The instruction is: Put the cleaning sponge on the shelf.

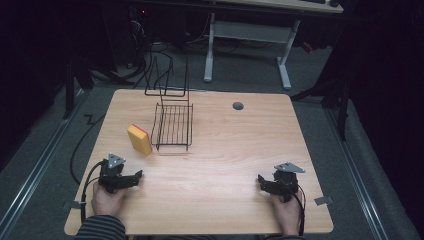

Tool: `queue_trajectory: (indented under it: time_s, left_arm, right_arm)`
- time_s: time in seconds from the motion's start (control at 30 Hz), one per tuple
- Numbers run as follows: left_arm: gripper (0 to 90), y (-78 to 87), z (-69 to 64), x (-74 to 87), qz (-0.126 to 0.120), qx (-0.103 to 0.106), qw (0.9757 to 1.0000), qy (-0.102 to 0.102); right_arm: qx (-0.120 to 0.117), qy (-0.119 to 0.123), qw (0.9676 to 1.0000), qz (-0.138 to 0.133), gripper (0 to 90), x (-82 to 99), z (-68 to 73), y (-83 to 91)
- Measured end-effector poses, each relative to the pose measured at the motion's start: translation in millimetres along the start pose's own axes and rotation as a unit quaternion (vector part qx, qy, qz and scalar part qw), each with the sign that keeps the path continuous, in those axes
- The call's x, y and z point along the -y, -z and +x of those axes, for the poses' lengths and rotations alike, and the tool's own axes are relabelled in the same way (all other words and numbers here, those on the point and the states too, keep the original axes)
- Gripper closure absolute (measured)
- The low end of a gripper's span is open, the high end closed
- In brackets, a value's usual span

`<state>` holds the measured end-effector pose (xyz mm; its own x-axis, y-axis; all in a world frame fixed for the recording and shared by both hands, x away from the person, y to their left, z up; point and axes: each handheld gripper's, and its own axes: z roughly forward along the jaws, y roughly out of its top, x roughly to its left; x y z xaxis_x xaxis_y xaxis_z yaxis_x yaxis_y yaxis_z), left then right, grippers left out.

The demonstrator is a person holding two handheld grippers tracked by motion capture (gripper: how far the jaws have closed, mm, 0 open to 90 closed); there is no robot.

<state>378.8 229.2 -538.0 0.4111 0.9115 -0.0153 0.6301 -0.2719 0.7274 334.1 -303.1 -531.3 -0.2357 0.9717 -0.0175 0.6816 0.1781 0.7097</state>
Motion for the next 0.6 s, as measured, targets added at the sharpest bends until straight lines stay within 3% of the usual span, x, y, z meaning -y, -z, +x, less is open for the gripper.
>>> queue_trajectory:
  time_s: [0.6]
  left_arm:
    - [14.7,-0.4,-2.8,-0.5,0.0,-0.009,0.9999,0.009]
  right_arm:
    - [0.0,0.0,1.0,0.0,18.4,0.0,0.0,0.0]
